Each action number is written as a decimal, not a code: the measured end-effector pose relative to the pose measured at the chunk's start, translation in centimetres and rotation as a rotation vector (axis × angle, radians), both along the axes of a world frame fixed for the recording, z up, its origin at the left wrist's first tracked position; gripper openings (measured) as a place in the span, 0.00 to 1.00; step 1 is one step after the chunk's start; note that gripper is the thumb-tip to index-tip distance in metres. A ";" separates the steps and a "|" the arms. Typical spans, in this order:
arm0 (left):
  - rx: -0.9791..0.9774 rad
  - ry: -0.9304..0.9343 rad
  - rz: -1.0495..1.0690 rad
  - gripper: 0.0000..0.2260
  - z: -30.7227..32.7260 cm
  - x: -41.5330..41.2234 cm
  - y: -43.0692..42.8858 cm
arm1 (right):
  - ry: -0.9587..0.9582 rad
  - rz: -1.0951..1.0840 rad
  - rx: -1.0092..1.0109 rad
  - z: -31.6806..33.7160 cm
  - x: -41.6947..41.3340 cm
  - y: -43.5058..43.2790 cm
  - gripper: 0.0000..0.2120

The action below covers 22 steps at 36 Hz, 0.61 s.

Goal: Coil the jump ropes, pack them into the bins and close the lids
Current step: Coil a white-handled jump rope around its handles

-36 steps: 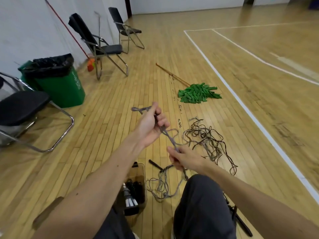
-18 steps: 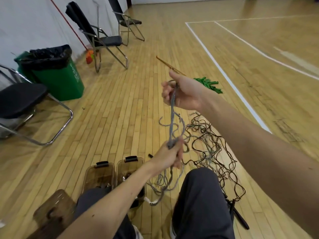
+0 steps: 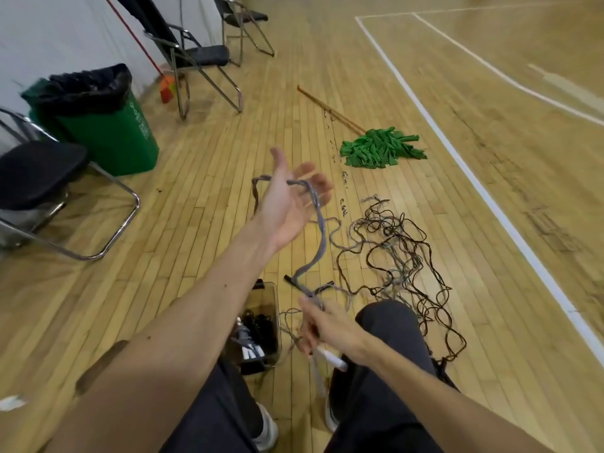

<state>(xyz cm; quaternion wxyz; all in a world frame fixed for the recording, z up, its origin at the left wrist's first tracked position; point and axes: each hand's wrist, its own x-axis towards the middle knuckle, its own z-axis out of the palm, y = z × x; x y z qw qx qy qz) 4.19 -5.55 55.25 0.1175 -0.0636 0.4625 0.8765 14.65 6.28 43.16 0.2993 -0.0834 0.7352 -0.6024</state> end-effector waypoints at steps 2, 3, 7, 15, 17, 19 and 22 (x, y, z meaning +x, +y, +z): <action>-0.212 0.023 -0.131 0.35 -2.5 1.3 -0.3 | -0.106 -0.108 -0.130 1.8 -1.1 0.4 0.27; -0.293 0.016 -0.207 0.37 -4.1 2.3 -0.3 | -0.161 -0.154 -0.207 2.9 -1.7 0.6 0.26; -0.392 -0.002 -0.500 0.38 -9.3 7.9 -0.2 | -0.398 -0.338 -0.522 5.9 -4.0 1.5 0.23; -0.586 0.168 -0.399 0.09 -9.3 12.8 1.8 | -0.485 -0.434 -0.585 6.0 -5.7 1.7 0.21; -0.556 0.122 -0.255 0.10 -8.7 12.8 1.7 | -0.447 -0.320 -0.500 5.7 -4.8 1.7 0.26; -0.538 0.091 -0.132 0.13 -7.9 12.6 1.4 | -0.371 -0.179 -0.369 5.2 -3.2 2.0 0.37; -0.541 0.079 -0.001 0.16 -7.1 12.2 0.6 | -0.335 0.000 -0.282 4.9 0.2 2.1 0.36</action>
